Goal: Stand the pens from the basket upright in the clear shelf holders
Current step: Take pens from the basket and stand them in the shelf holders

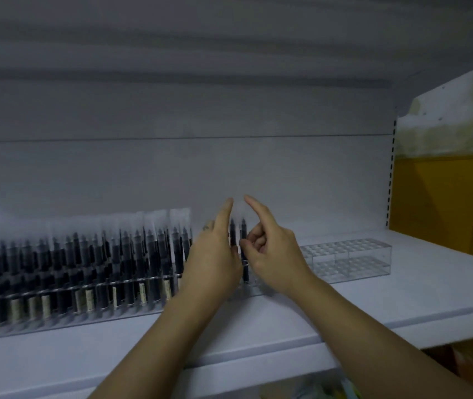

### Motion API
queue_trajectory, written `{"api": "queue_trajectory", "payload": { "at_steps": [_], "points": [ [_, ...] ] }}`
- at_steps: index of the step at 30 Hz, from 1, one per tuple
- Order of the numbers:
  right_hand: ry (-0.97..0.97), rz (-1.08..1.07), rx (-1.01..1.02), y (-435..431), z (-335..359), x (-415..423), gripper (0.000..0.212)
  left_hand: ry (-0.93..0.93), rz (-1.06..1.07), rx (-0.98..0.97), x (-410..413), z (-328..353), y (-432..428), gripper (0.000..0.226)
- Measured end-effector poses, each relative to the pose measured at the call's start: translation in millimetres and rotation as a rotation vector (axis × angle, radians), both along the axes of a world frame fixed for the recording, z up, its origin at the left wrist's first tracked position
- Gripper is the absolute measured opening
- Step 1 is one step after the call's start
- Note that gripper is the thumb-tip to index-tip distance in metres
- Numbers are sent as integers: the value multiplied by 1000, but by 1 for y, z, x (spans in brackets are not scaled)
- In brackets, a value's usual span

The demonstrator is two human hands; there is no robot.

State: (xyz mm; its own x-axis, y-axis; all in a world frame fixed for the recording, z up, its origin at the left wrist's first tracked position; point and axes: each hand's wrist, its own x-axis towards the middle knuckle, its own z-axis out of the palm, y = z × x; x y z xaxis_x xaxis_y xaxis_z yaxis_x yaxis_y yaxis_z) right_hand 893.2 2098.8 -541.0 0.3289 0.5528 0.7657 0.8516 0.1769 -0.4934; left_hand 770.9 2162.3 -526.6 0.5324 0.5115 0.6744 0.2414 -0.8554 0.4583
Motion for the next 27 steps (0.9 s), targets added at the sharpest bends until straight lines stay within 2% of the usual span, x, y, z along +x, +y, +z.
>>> {"api": "queue_trajectory", "payload": {
  "at_steps": [4, 9, 15, 19, 27],
  "points": [
    [68, -39, -79, -11, 0, -6, 87, 25, 23, -59, -10, -1, -7, 87],
    [46, -147, -129, -31, 4, -18, 91, 1, 19, -14, -23, -5, -21, 79],
    [-98, -172, -210, -68, 14, -48, 82, 0, -38, 156, -68, -11, -38, 63],
    [-183, -135, -255, -100, -10, -80, 61, 1, -82, 203, -104, -32, -58, 56],
    [-133, -117, -288, -150, -87, -126, 49, 73, -173, 196, -151, -106, -92, 43]
  ]
}}
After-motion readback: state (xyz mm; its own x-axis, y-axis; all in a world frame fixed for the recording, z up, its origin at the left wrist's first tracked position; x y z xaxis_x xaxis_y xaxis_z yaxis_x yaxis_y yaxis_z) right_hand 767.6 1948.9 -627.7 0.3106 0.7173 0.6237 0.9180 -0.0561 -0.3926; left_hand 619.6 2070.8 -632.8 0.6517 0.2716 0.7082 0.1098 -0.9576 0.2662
